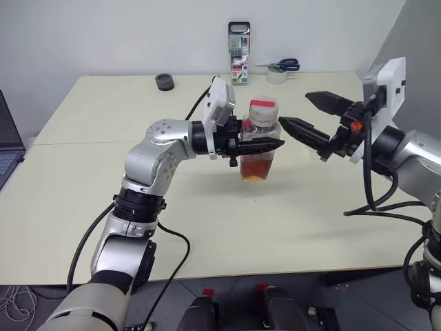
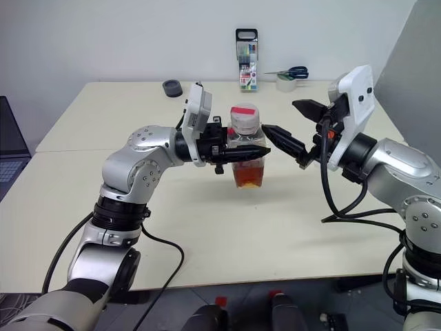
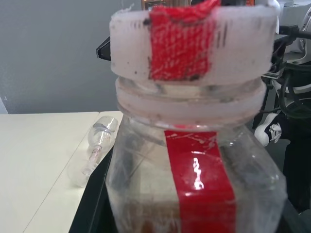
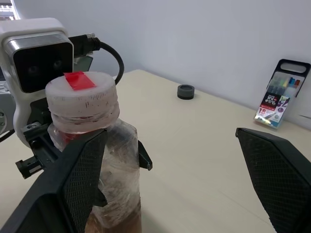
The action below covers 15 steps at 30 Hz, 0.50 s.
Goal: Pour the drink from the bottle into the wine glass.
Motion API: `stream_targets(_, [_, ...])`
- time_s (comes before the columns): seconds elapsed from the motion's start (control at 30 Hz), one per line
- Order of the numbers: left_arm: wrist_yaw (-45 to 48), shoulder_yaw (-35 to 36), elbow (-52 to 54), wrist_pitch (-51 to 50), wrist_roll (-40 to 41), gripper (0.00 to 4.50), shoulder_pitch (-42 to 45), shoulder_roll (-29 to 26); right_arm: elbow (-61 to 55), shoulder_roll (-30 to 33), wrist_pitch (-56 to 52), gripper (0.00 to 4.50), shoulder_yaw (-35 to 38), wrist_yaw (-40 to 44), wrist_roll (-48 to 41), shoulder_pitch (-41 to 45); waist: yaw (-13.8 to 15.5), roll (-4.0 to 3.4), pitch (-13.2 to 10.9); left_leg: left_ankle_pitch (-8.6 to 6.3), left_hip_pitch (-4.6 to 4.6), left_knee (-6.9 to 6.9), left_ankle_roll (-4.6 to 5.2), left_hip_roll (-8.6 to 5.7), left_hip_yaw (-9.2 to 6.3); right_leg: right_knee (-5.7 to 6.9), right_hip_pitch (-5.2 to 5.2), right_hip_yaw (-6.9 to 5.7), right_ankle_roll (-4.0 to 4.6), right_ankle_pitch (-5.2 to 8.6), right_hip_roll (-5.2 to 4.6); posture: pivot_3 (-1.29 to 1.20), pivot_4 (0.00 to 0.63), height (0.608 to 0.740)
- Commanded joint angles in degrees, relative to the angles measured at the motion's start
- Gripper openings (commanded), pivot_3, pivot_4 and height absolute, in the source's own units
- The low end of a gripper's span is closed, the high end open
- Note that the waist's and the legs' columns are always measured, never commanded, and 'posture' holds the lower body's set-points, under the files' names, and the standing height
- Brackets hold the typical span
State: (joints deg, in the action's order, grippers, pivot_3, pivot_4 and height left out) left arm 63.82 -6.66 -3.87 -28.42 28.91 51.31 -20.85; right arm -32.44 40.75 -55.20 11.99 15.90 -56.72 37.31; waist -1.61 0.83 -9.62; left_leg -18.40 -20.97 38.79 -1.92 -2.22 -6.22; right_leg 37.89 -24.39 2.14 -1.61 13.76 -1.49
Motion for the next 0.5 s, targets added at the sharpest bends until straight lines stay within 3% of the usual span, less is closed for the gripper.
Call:
stream_targets(0.03, [-0.21, 0.96, 1.8, 1.2, 0.34, 1.77, 0.58, 0.17, -0.05, -0.12, 2.13, 4.47, 0.71, 0.04, 1.39, 2.36, 0.0, 0.0, 0.0, 0.0, 0.0, 0.0, 0.0, 0.0, 0.0, 0.0, 0.0, 0.01, 0.0, 0.0, 0.0, 0.0, 0.15, 0.74])
stream_targets(0.5, [-0.49, 0.88, 1.63, 1.45, 0.16, 1.77, 0.66, 0.46, 1.84, -3.32, 2.96, 4.47, -1.97, 0.81, 4.92, 5.49, -0.01, 0.0, 0.0, 0.0, 0.01, 0.0, -0.01, 0.0, -0.01, 0.0, 0.0, 0.01, 0.0, 0.0, 0.02, 0.0, 0.15, 0.74])
